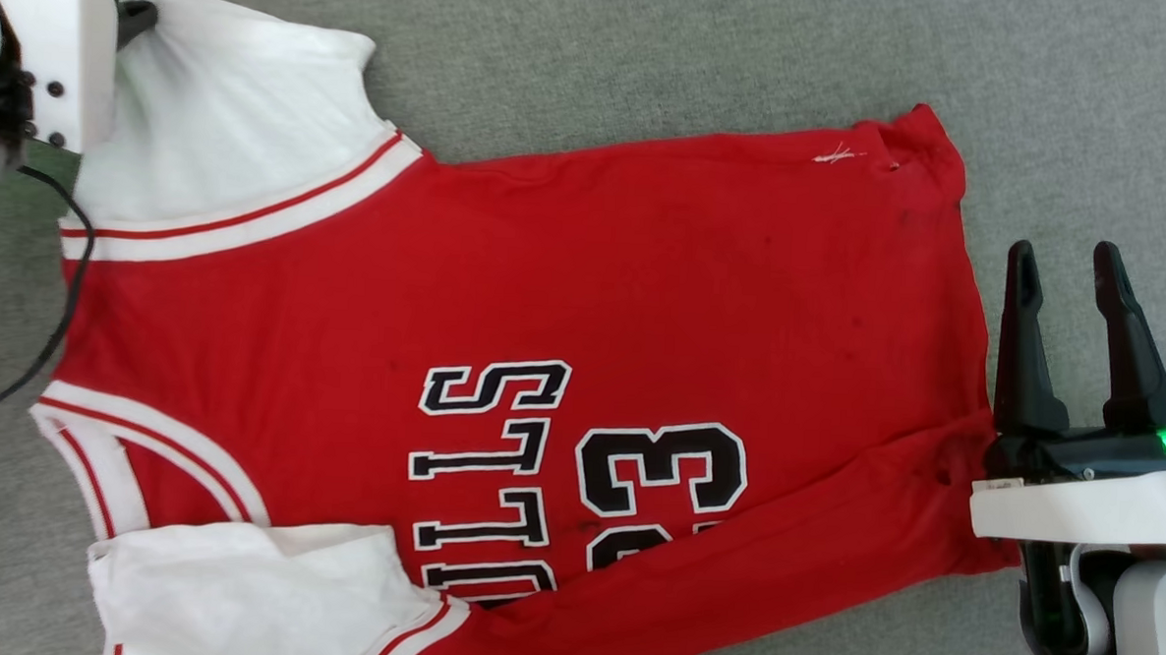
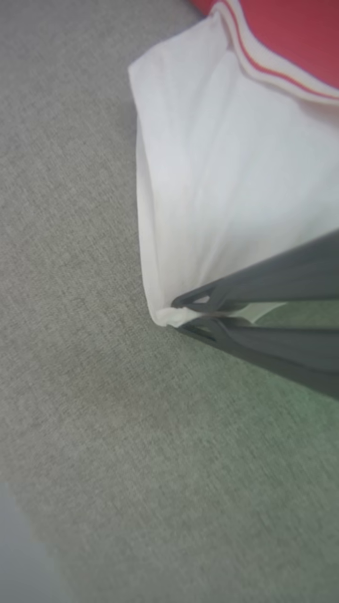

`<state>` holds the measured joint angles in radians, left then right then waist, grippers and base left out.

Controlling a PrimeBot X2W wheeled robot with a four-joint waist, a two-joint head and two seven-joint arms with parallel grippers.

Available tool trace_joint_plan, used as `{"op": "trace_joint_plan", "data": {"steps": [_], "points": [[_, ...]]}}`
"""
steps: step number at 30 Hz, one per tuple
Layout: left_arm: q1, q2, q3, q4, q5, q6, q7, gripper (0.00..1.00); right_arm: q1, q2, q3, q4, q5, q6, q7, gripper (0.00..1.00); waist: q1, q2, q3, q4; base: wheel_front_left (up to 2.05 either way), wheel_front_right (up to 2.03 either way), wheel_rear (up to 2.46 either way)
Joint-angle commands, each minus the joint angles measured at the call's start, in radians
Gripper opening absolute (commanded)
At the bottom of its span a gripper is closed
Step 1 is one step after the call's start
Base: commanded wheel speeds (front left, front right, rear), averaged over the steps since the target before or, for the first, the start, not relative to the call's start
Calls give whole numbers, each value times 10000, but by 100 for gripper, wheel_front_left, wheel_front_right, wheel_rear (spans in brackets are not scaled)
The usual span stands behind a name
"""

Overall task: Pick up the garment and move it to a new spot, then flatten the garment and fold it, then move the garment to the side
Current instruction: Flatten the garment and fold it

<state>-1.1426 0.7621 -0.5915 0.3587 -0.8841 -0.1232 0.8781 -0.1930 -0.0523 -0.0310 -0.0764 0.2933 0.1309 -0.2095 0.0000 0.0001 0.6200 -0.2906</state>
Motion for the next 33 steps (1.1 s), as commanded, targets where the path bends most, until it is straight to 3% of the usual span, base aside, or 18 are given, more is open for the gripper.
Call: {"op": "trace_joint_plan", "data": {"steps": [1, 9, 17, 18, 26, 33], "points": [[189, -117, 32, 1, 122, -43, -609, 0, -183, -56, -16, -59, -201, -5, 112, 100, 0, -1, -287, 205, 0, 0, 0], [651, -371, -553, -967, -20, -58, -2264, 0, -187, -737, -287, -366, -458, -5, 1651, 100, 0, -1, -1473, 1111, 0, 0, 0], [1353, 296, -1443, -3007, -239, -62, -3354, 0, -543, -2627, -37, -741, -404, -6, 6107, 100, 0, -1, -2281, 2136, 0, 0, 0], [1353, 296, -1443, -3007, -239, -62, -3354, 0, -543, -2627, -37, -741, -404, -6, 6107, 100, 0, -1, -2281, 2136, 0, 0, 0], [2237, 920, -1822, -4882, -137, -62, -4181, 0, -1698, -4256, 206, -635, 284, -6, 10884, 100, 0, -1, -2206, 2922, 0, 0, 0], [2599, 999, -1871, -5942, 47, 68, -4585, 0, -3073, -4957, 696, 207, 438, -6, 12741, 100, 0, -1, -1771, 3431, 0, 0, 0]]}}
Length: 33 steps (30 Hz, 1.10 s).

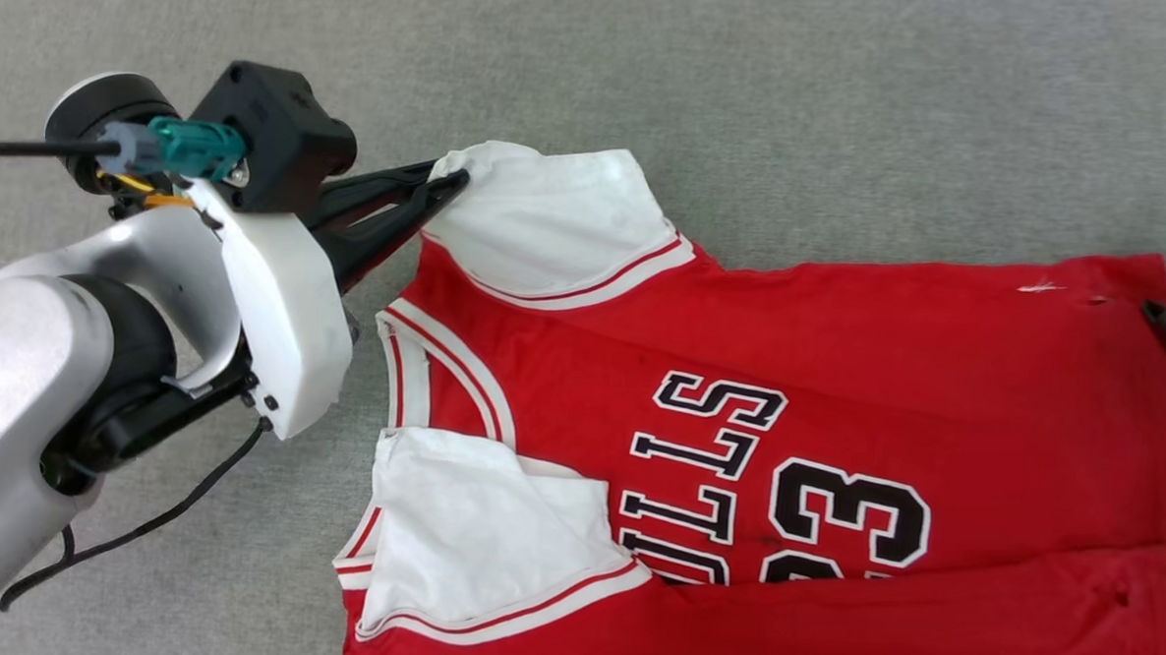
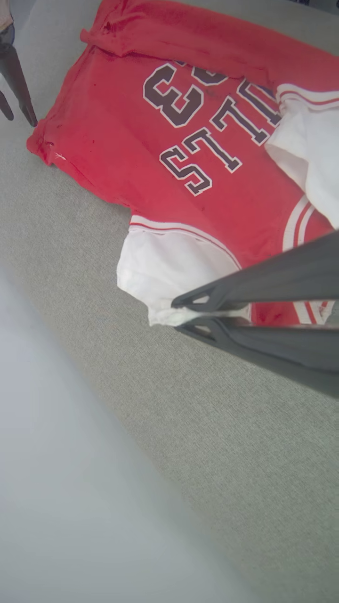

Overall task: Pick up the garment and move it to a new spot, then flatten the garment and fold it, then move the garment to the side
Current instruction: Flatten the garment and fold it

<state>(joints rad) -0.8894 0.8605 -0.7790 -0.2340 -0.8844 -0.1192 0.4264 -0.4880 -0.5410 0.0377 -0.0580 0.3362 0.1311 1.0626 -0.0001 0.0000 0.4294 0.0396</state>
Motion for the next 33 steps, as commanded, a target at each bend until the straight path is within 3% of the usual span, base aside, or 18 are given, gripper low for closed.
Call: {"op": "trace_joint_plan", "data": {"steps": [1, 7, 14, 15, 17, 26, 33], "points": [[96, 7, -14, -138, 90, 53, -92, 0, -261, -132, 92, 187, -48, -10, 185, 100, 1, 0, 203, 195, 0, 0, 0], [147, -118, -123, -579, 293, 106, -225, 0, -722, -332, 585, 1120, -323, -8, 664, 100, 1, 0, 559, 548, 0, 0, 0], [80, -279, -287, -709, 407, 57, -355, 0, -395, -111, 1099, 2295, -380, -7, 441, 100, 1, 0, 784, 840, 0, 0, 0], [84, -293, -306, -700, 407, 50, -373, 0, -329, -102, 1171, 2450, -349, -7, 378, 82, 1, 0, 793, 862, 0, 0, 0], [136, -311, -341, -660, 371, 34, -435, 0, -196, -88, 1320, 2726, -317, -7, 230, 2, 1, 0, 783, 890, 0, 0, 0], [656, -163, -360, 59, 389, 216, -900, 0, -673, -479, 1000, 2704, -88, -10, -1774, 0, 1, 0, -28, 648, 0, 0, 0], [1423, 8, -568, 215, 379, 468, -1182, 0, 76, -247, 260, 2495, 323, -8, -2822, 0, 1, 0, -911, 442, 0, 0, 0]]}}
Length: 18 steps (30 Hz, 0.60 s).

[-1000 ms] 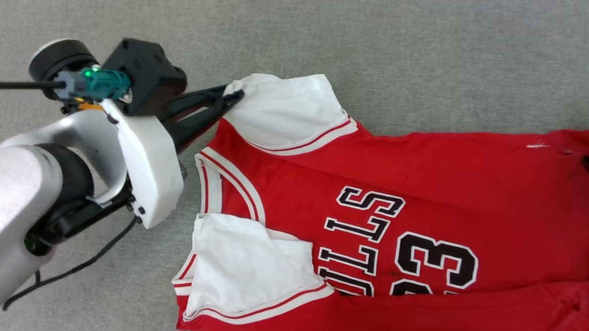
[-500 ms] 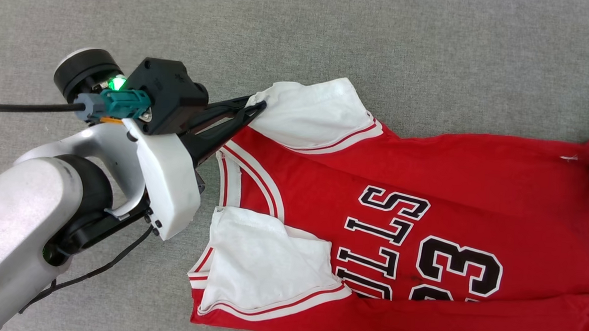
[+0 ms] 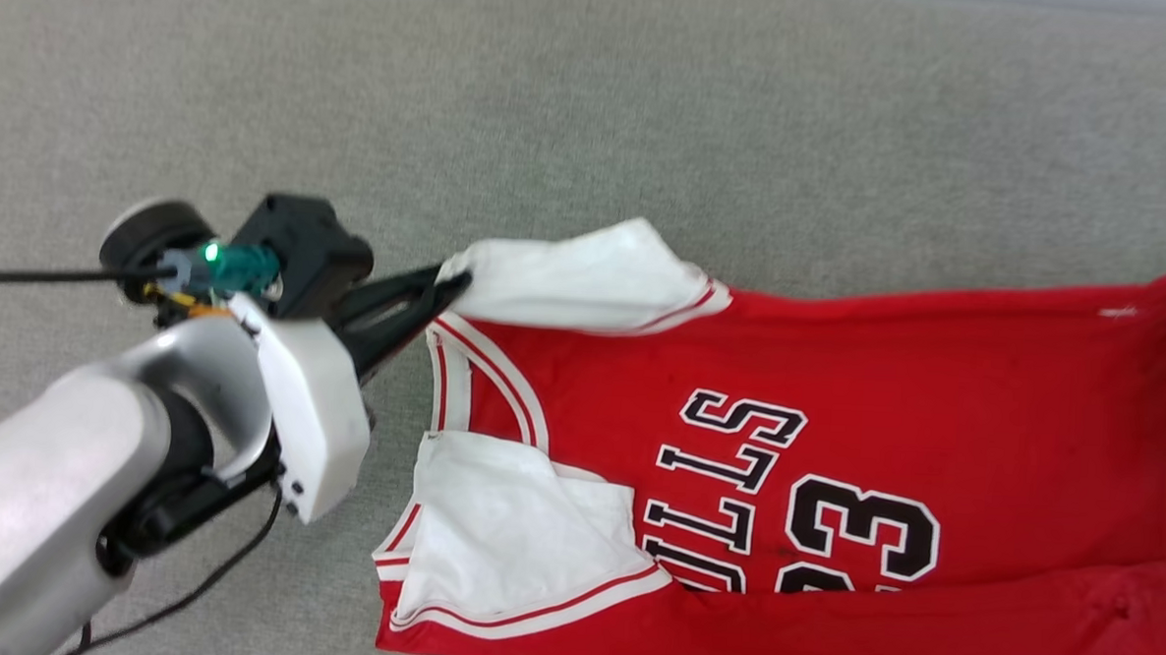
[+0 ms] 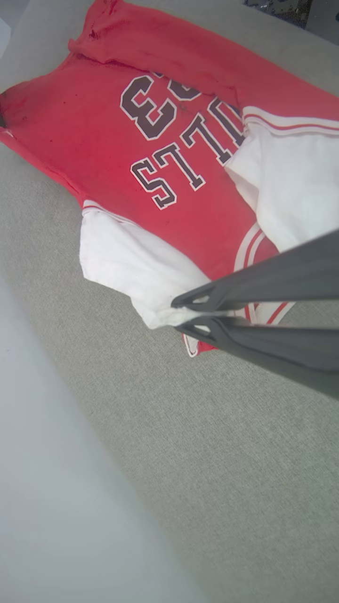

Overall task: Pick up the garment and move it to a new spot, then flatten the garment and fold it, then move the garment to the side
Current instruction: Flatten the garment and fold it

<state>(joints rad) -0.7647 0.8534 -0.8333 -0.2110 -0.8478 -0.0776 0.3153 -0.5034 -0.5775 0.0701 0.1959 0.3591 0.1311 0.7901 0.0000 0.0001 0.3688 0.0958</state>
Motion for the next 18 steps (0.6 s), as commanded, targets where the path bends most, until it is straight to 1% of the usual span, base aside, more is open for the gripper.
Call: {"op": "trace_joint_plan", "data": {"steps": [1, 8, 12, 18], "points": [[309, 127, -52, -55, -15, 101, -109, 0, 387, 211, -203, -99, 199, -8, -169, 0, 0, -1, -419, -138, 0, 0, 0], [1386, 511, -366, -577, -114, 512, -183, 0, 2029, 652, -986, -942, 590, -8, -664, 0, 0, -1, -1090, -103, 0, 0, 0], [2141, 760, -742, -971, -241, 767, -5, 0, 3187, 857, -1272, -1599, 632, -8, -551, 0, 0, -1, -1350, -85, 0, 0, 0], [3132, 997, -1218, -1118, -378, 980, -69, 0, 4656, 971, -1553, -2306, 729, -8, -343, 0, 0, -1, -1490, -96, 0, 0, 0]]}}
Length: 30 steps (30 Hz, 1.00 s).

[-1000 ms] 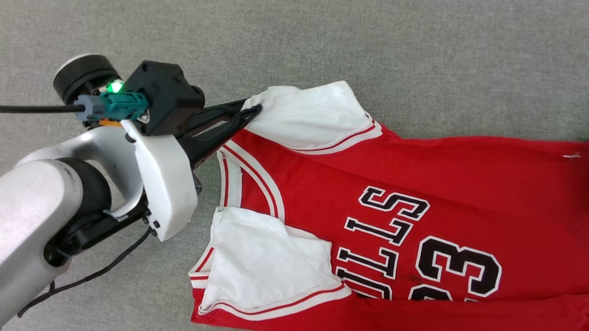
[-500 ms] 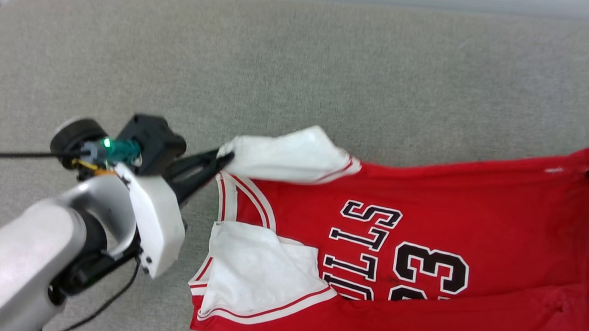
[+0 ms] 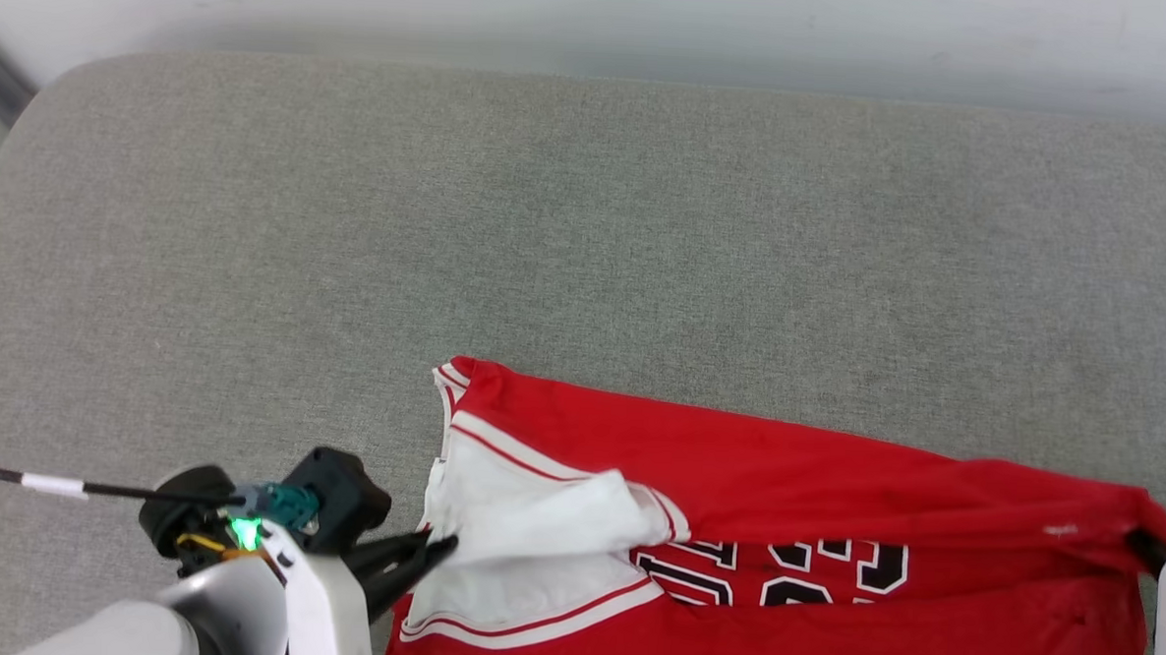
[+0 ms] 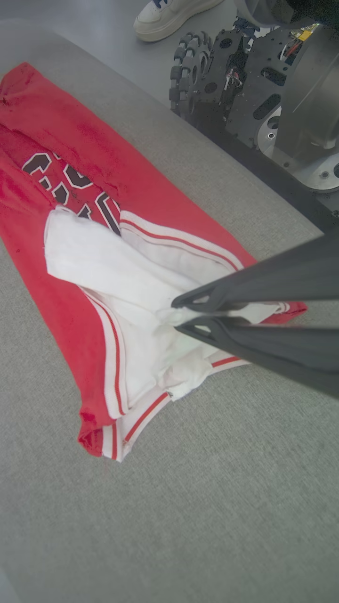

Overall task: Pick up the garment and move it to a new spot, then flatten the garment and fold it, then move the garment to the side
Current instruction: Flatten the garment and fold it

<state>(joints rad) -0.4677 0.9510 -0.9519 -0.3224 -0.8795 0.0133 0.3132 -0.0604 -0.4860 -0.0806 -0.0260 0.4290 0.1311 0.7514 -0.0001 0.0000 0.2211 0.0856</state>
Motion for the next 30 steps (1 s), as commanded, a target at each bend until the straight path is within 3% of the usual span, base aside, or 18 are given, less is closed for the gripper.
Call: {"op": "trace_joint_plan", "data": {"steps": [1, 7, 19, 20, 21, 22, 23, 24, 26, 30], "points": [[287, 46, -115, 47, -78, 88, -7, 0, 426, 78, -80, -148, 78, -8, 101, 0, 1, 0, -30, 12, 0, 0, 0], [658, -67, -618, 582, 184, 119, 253, 0, 1393, -386, 182, -393, 20, -8, 314, 0, 1, 0, 15, -42, 0, 0, 0], [351, -959, -1045, 2287, 583, -396, -42, 0, 1451, -836, 1188, 325, 25, -8, 54, 0, 1, 0, 348, -112, 0, 0, 0], [320, -1031, -1071, 2383, 586, -441, -56, 0, 1397, -831, 1264, 386, 68, -8, 8, 5, 1, 0, 358, -108, 0, 0, 0], [309, -1085, -1093, 2463, 610, -469, -72, 0, 1354, -794, 1332, 427, 160, -7, -70, 48, 1, 0, 361, -106, 0, 0, 0], [306, -1144, -1116, 2532, 636, -467, -102, 33, 1318, -722, 1308, 530, 250, -7, -83, 100, 1, 0, 351, -109, 0, 0, 0], [318, -1211, -1119, 2615, 640, -474, -155, 69, 1285, -715, 1351, 590, 276, -7, -100, 100, 1, 0, 322, -109, 0, 0, 0], [350, -1263, -1122, 2688, 627, -475, -206, 94, 1266, -742, 1395, 628, 335, -4, -85, 100, 1, 0, 274, -113, 0, 0, 0], [407, -1304, -1128, 2746, 604, -475, -273, 100, 1227, -743, 1432, 615, 416, 3, -116, 100, 1, 0, 209, -129, 0, 0, 0], [588, -1400, -958, 2841, 479, -329, -724, 100, 995, -867, 1276, 455, 592, 4, -298, 100, 1, 0, -162, -176, 0, 0, 0]]}}
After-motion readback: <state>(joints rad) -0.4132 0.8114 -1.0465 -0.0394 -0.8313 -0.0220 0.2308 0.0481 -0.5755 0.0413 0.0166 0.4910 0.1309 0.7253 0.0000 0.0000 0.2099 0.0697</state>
